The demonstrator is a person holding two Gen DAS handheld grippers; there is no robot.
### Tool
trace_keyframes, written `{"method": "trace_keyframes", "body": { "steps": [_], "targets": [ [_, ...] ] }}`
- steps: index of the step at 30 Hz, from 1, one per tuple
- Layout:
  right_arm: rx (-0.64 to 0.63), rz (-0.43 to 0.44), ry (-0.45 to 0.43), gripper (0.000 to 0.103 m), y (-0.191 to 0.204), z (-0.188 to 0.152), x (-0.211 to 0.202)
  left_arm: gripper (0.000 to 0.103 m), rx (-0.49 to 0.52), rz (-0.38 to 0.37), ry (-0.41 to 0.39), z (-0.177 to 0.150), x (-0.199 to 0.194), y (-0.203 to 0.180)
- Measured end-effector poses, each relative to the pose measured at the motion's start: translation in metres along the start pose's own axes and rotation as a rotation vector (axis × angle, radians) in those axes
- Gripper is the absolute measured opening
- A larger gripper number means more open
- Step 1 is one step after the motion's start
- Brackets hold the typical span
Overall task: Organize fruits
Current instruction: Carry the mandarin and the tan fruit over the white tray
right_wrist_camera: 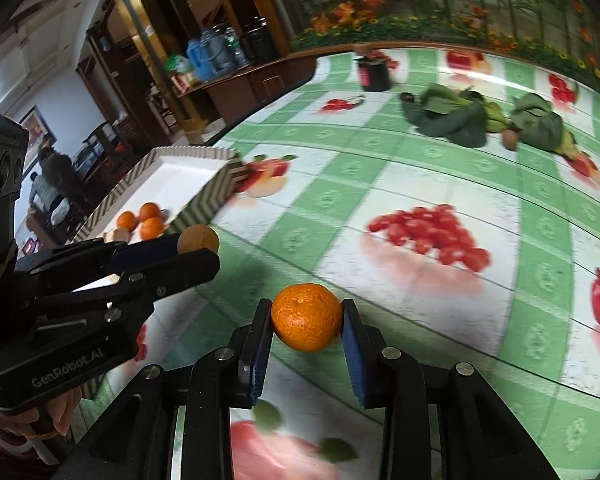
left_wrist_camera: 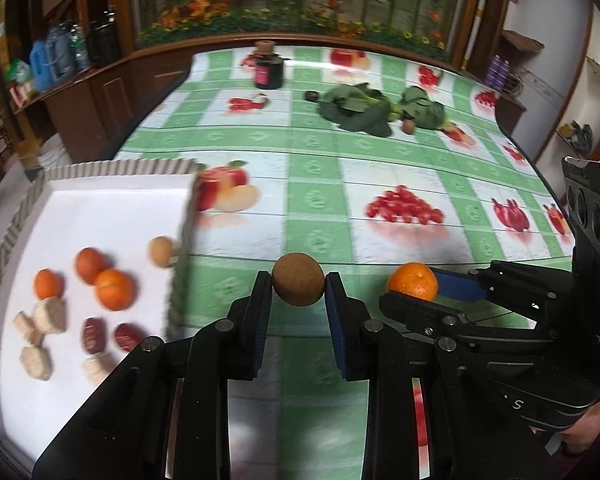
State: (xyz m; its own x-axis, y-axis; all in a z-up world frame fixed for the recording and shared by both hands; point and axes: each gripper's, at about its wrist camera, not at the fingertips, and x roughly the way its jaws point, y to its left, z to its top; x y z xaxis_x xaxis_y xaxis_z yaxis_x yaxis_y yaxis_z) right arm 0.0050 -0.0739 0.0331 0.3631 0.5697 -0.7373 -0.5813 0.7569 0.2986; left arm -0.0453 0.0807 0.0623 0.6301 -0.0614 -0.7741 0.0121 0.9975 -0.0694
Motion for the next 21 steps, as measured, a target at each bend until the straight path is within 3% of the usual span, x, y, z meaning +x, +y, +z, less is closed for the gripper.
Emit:
{"method": "trace_keyframes", "body": {
  "steps": [21],
  "targets": [
    [-0.187, 0.098, 0.041, 0.032, 0.102, 0.021, 0.036, 0.026, -0.105, 0.147, -0.018, -0.035, -0.040, 0.097]
  ]
}}
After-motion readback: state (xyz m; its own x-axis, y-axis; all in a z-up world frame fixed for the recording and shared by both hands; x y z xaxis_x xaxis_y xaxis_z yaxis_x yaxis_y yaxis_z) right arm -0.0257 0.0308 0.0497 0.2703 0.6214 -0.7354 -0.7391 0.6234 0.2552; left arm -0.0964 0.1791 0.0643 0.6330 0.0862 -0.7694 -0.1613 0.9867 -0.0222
